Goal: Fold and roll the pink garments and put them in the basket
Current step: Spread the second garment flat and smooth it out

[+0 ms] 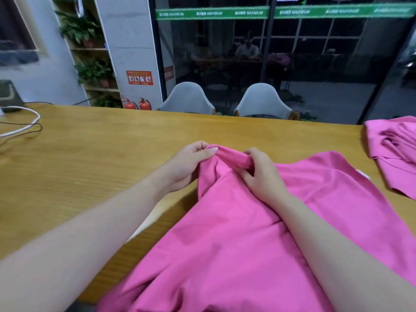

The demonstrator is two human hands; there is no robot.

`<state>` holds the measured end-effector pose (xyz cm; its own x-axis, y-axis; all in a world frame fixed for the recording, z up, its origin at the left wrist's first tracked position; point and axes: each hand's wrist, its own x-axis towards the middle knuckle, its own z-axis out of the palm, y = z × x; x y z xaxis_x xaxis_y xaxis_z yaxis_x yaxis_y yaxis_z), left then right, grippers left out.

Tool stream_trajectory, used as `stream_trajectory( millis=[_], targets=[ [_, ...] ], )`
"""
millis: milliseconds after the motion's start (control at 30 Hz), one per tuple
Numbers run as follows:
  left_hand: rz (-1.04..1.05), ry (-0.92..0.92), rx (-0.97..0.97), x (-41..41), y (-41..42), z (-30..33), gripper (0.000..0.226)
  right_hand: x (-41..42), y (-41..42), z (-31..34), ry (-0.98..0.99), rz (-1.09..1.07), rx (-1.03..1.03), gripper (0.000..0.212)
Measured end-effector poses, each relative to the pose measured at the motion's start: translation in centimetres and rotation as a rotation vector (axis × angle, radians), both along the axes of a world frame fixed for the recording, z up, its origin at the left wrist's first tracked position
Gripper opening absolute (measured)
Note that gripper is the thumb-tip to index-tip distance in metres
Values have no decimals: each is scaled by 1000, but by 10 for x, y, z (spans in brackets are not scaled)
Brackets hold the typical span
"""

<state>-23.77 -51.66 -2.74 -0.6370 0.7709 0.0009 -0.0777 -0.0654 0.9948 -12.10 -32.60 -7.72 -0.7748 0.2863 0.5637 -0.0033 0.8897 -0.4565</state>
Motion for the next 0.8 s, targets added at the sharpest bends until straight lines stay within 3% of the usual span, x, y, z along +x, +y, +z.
stream_trajectory(
  millis=[167, 300, 433, 633, 800],
  targets=[
    [-133, 3, -99, 1, 0, -7, 20, 4, 22, -4, -6, -154, 102, 45],
    [-193, -124, -100, 5, -7, -21, 22, 12, 37, -7, -73, -202, 158, 53],
    [-265, -25, -103, 9, -15, -24, 22, 22, 40, -6, -188, -204, 210, 71],
    [-189, -35, -43, 21, -12, -15, 22, 29, 36, -4, -242, -145, 225, 89],
    [7, -43, -30, 19, -3, -5, 18, 34, 31, -2, -227, -104, 231, 87]
  ],
)
